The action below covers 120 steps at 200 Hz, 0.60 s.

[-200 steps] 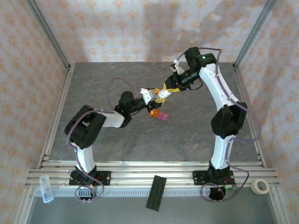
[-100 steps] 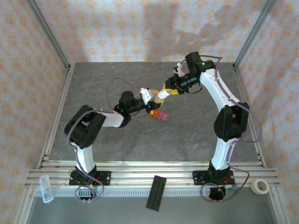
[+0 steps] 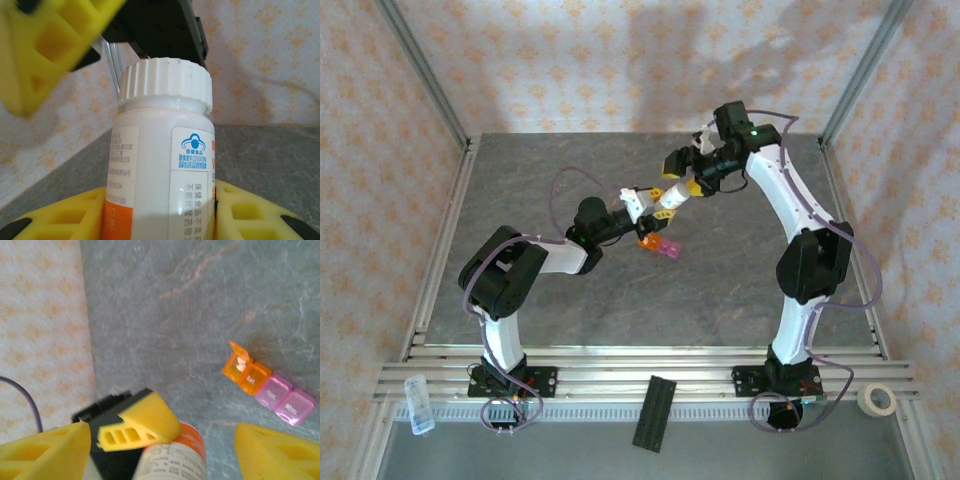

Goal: Sort the pills into containers

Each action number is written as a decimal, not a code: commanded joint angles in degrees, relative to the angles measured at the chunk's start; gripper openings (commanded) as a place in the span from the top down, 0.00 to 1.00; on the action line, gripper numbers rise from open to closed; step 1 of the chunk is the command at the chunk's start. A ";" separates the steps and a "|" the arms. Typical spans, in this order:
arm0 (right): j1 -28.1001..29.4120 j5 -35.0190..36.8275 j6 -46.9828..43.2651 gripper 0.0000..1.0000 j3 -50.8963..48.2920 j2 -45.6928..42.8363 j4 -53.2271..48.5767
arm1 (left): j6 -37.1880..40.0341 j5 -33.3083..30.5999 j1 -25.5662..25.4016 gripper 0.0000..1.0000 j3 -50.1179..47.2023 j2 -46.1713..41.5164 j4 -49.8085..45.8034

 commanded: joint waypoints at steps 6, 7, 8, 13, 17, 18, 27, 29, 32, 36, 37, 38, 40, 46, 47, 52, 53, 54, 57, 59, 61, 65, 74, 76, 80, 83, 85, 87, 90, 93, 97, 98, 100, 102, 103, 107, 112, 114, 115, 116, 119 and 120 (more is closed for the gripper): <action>-0.89 3.06 5.17 0.23 5.89 2.85 3.17 | -2.20 -1.39 -0.52 1.00 -1.13 -3.35 4.16; -0.93 3.17 5.35 0.23 6.06 3.02 3.20 | -2.30 -1.42 -0.52 1.00 -1.20 -3.37 4.19; -1.00 3.36 5.49 0.23 6.23 3.10 3.21 | -2.35 -1.48 -0.52 1.00 -1.23 -3.43 4.20; -1.19 4.06 6.27 0.23 7.09 3.62 3.43 | -2.92 -1.69 -0.53 1.00 -1.34 -3.61 4.25; -1.32 4.69 6.92 0.23 7.51 3.93 3.67 | -3.42 -1.79 -0.60 1.00 -1.39 -3.78 4.33; -1.41 4.82 7.06 0.23 7.61 4.00 3.76 | -3.52 -1.80 -0.56 1.00 -1.42 -3.81 4.40; -1.90 6.04 8.67 0.23 7.73 4.13 4.96 | -4.44 -2.20 -0.60 1.00 -1.52 -4.22 4.63; -1.98 6.43 9.00 0.23 7.59 4.08 5.29 | -4.71 -2.30 -0.54 1.00 -1.52 -4.31 4.65; -2.17 6.83 9.53 0.23 7.44 3.88 5.78 | -5.00 -2.41 -0.53 1.00 -1.53 -4.41 4.65; -2.41 7.36 10.13 0.23 6.96 3.55 6.69 | -5.34 -2.49 -0.52 1.00 -1.53 -4.55 4.64; -2.49 7.52 10.20 0.23 6.81 3.41 6.85 | -5.49 -2.55 -0.52 1.00 -1.44 -4.63 4.69; -2.52 7.64 10.33 0.23 6.65 3.34 7.06 | -5.61 -2.57 -0.48 1.00 -1.44 -4.68 4.72; -2.60 7.97 10.42 0.24 6.35 3.03 7.52 | -5.79 -2.64 -0.44 1.00 -1.39 -4.77 4.69; -2.77 8.96 10.75 0.24 5.25 2.10 8.79 | -6.35 -2.76 -0.48 1.00 -1.31 -5.01 4.79; -2.80 9.11 10.74 0.24 5.08 1.94 8.95 | -6.44 -2.77 -0.50 1.00 -1.29 -5.04 4.81; -2.89 9.83 10.72 0.24 4.05 0.99 10.10 | -6.81 -2.84 -0.46 1.00 -1.23 -5.21 4.96; -2.90 9.89 10.63 0.24 3.78 0.77 10.26 | -6.84 -2.81 -0.44 1.00 -1.16 -5.27 4.98; -2.91 9.97 10.59 0.24 3.55 0.57 10.44 | -6.95 -2.79 -0.48 1.00 -1.17 -5.26 4.99; -2.93 10.40 10.42 0.24 2.94 -0.08 11.02 | -7.31 -2.71 -0.39 1.00 -1.01 -5.39 4.99; -2.96 10.60 10.16 0.24 2.48 -0.53 11.35 | -7.56 -2.58 -0.36 1.00 -0.89 -5.44 4.92; -2.99 10.91 9.99 0.24 2.08 -0.93 11.63 | -7.79 -2.48 -0.35 1.00 -0.86 -5.45 4.92; -3.00 11.56 9.54 0.24 1.22 -1.87 12.17 | -8.36 -2.07 -0.21 1.00 -0.62 -5.59 4.84; -3.00 12.97 8.38 0.24 -0.77 -3.95 13.33 | -10.00 -1.11 0.05 1.00 0.14 -5.51 4.96; -3.00 13.33 8.22 0.24 -1.19 -4.53 13.66 | -10.34 -1.00 0.08 1.00 0.32 -5.49 5.00; -3.02 13.90 7.69 0.24 -2.24 -5.58 14.27 | -10.92 -0.73 0.18 1.00 0.57 -5.51 5.01; -3.00 14.25 7.41 0.24 -2.95 -6.37 14.71 | -11.31 -0.55 0.24 1.00 0.75 -5.43 5.07; -3.00 14.50 7.21 0.24 -3.36 -6.87 15.00 | -11.50 -0.39 0.33 1.00 0.86 -5.42 5.09; -3.11 14.83 7.01 0.24 -3.88 -7.39 15.22 | -11.87 -0.27 0.35 1.00 0.98 -5.42 5.09; -3.09 15.21 6.79 0.24 -4.49 -8.11 15.54 | -12.04 -0.11 0.35 1.00 1.21 -5.32 5.03; -3.09 15.52 6.50 0.24 -5.01 -8.94 15.94 | -12.37 0.20 0.42 1.00 1.46 -5.27 5.05; -3.10 15.89 5.98 0.24 -5.76 -10.00 16.31 | -12.68 0.49 0.45 1.00 1.70 -5.10 5.05; -3.09 16.05 5.80 0.24 -6.01 -10.22 16.36 | -12.72 0.53 0.49 1.00 1.80 -5.08 5.07; -3.09 16.27 5.51 0.24 -6.39 -10.78 16.57 | -12.95 0.62 0.52 1.00 1.94 -5.07 5.09; -3.09 16.46 5.24 0.24 -6.66 -11.25 16.71 | -13.21 0.82 0.47 1.00 2.02 -5.00 5.09; -3.09 16.59 5.08 0.24 -6.81 -11.55 16.87 | -13.25 0.91 0.50 1.00 2.09 -4.99 5.05; -3.10 17.22 4.71 0.24 -7.70 -12.59 17.14 | -13.69 1.16 0.54 1.00 2.39 -4.86 4.97; -3.09 18.06 4.20 0.24 -8.46 -13.91 17.38 | -14.24 1.67 0.69 1.00 2.75 -4.73 5.07; -3.09 18.36 4.01 0.24 -8.78 -14.34 17.42 | -14.56 1.81 0.71 1.00 2.93 -4.61 5.09; -3.09 18.42 3.89 0.24 -8.97 -14.50 17.49 | -14.68 1.93 0.71 1.00 2.99 -4.58 5.09; -3.13 18.50 3.75 0.24 -9.11 -14.71 17.56 | -14.82 2.04 0.71 1.00 3.01 -4.56 5.09; -3.14 18.75 3.28 0.24 -9.61 -15.57 17.67 | -15.20 2.44 0.84 1.00 3.34 -4.38 5.09; -3.11 18.79 3.18 0.24 -9.73 -15.90 17.79 | -15.34 2.56 0.86 1.00 3.45 -4.37 5.09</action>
